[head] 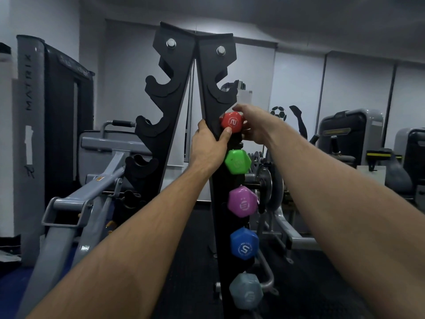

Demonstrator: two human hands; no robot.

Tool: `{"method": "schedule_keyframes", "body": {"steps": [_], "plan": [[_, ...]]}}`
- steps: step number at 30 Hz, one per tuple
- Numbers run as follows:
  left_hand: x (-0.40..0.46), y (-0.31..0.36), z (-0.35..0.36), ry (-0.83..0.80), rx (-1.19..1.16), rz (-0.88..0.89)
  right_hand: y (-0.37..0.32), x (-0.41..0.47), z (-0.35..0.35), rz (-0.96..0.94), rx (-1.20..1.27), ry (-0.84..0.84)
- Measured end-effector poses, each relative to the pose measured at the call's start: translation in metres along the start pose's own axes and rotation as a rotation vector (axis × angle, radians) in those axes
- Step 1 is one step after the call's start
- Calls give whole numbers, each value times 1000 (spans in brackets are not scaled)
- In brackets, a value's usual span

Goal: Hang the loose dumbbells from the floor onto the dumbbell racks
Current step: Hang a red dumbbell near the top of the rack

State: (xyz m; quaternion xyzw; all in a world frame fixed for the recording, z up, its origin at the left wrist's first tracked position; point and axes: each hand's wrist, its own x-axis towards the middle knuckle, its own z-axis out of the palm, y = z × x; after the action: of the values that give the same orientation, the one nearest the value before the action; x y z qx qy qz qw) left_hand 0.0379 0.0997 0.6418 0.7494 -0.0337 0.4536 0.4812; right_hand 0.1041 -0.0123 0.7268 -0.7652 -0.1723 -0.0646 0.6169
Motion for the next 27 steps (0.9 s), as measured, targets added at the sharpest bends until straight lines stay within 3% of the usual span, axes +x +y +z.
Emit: {"method": "schedule_keyframes", "body": {"steps": [8, 20, 27], "plan": [[-1, -1, 2, 8, -20, -13, 5, 1, 2, -129, -61, 10], [-7, -3, 3, -12, -27, -25, 7, -18, -7, -161, -81, 83], [-74, -42, 0, -44, 20, -37, 81, -93, -8, -327, -60, 305]]}}
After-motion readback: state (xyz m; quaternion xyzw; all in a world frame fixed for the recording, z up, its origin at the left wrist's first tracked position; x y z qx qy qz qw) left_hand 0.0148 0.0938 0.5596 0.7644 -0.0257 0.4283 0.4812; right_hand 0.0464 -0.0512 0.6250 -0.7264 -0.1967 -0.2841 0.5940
